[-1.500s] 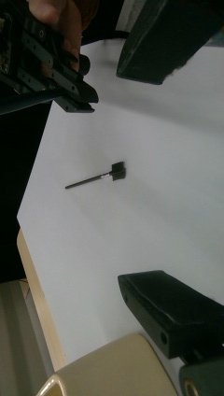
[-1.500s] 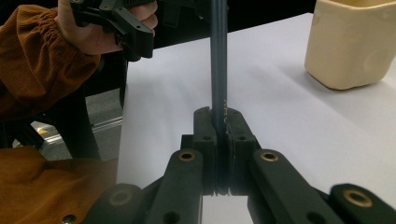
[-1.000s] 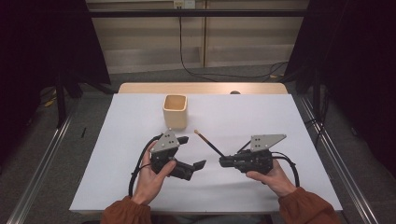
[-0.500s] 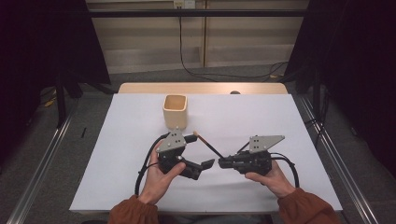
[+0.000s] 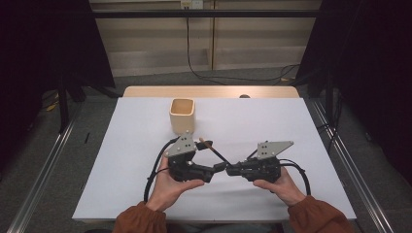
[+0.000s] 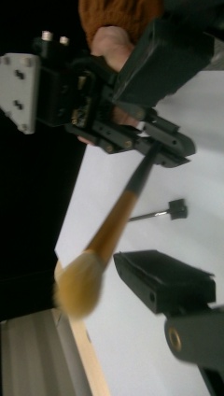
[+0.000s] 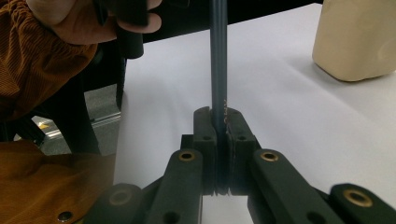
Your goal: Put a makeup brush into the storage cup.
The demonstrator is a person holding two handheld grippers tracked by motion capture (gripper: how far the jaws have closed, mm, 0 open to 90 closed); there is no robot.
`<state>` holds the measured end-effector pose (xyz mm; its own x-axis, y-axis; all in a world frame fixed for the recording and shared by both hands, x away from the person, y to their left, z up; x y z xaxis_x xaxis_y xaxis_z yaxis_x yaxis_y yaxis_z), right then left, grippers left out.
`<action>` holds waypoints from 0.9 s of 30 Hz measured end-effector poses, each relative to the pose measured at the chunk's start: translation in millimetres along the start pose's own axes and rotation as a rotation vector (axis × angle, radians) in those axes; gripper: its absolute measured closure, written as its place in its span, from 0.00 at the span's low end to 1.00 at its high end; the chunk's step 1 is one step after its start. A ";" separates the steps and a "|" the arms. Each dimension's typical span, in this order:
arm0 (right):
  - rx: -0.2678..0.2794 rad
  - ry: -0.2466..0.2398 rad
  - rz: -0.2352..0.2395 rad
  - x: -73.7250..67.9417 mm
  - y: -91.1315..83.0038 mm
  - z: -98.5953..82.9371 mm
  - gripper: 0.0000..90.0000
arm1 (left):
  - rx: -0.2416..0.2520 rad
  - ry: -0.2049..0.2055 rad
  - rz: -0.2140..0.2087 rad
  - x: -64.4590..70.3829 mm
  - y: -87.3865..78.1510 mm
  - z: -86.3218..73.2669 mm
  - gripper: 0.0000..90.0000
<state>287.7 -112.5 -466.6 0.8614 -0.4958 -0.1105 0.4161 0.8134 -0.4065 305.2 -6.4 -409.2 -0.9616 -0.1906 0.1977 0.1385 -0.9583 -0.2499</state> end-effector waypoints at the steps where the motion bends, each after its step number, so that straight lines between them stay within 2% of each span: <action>1: 0.001 0.000 0.000 -0.2 0.1 0.1 0.95 | 0.006 -0.014 0.009 -0.8 -2.3 1.4 0.28; 7: 0.011 0.003 -0.005 0.8 -1.1 1.2 0.95 | 0.033 -0.038 0.015 -3.1 -11.0 4.0 0.41; 9: 0.007 0.005 -0.013 2.0 -0.8 0.6 0.95 | 0.043 -0.038 0.014 -3.8 -13.2 4.3 0.50; 14: 0.007 0.005 -0.016 2.9 0.1 -0.1 0.95 | 0.053 -0.053 0.019 -6.0 -16.1 3.9 0.64; 17: 0.003 0.004 -0.015 3.0 0.6 -0.9 0.95 | 0.057 -0.059 0.005 -6.0 -15.4 4.1 0.67; 19: -0.003 0.002 -0.012 2.3 1.1 -2.0 0.95 | 0.063 -0.084 -0.016 -3.3 -14.4 5.0 0.70; 24: -0.009 -0.012 -0.004 -0.3 2.2 -3.5 0.95 | 0.063 -0.074 -0.032 0.6 -13.9 7.9 0.82; 27: -0.013 -0.020 0.005 -2.6 3.7 -4.2 0.95 | 0.068 -0.082 -0.045 1.8 -13.3 9.0 0.83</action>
<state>285.8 -109.6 -471.6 0.8692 -0.4855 -0.0944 0.4082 0.8119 -0.4175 303.7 4.1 -397.0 -0.9449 -0.1611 0.2849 0.1140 -0.9780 -0.1748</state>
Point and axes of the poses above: each handheld gripper's, and its own axes: y roughly forward along the jaws, z roughly out of its top, x roughly to its right, the point moved 9 cm from there along y, roughly forward along the jaws, and after that the axes turned 12 degrees about -z, right-handed, at the moved point
